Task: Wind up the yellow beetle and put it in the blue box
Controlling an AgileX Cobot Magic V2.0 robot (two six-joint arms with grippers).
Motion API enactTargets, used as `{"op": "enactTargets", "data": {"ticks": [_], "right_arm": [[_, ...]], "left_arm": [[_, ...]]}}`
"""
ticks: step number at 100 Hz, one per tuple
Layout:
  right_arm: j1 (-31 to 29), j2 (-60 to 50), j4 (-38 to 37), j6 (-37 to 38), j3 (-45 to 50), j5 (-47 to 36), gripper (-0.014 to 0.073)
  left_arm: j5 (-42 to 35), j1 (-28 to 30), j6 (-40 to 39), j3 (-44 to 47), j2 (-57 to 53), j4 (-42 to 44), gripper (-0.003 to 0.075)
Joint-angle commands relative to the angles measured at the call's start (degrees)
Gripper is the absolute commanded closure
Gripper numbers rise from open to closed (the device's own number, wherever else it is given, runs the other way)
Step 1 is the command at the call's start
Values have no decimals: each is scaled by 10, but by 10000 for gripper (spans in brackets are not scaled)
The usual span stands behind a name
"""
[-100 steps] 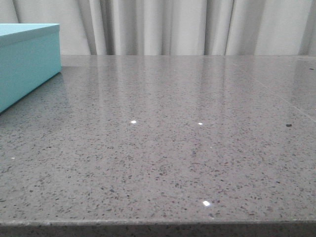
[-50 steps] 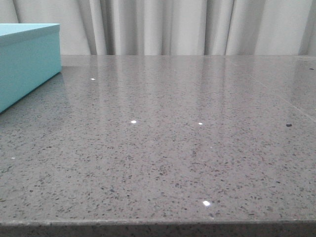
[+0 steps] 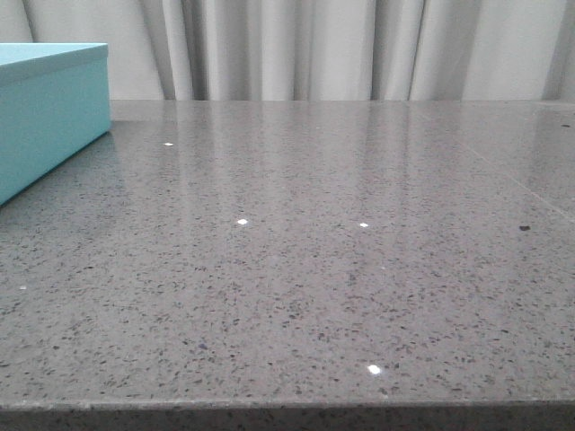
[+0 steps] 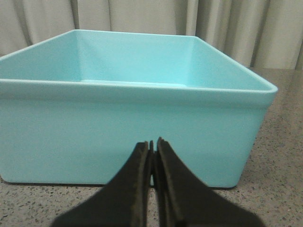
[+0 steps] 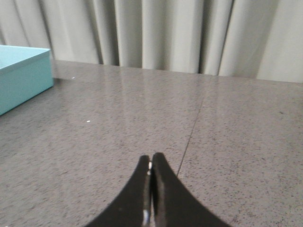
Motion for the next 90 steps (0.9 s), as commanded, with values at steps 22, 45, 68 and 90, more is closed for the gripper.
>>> {"op": "enactTargets", "data": {"ticks": [22, 45, 68, 90], "right_arm": [[-138, 10, 128, -163, 111, -239, 658], [-184, -4, 130, -159, 189, -374, 658], [-235, -69, 131, -113, 226, -335, 658], [-270, -75, 131, -113, 227, -322, 658]], "left_arm": [[-48, 1, -6, 13, -18, -1, 738], [-48, 1, -6, 13, -18, -1, 739], [-48, 1, -6, 13, -18, -1, 739], [-48, 1, -6, 13, -18, -1, 738]]}}
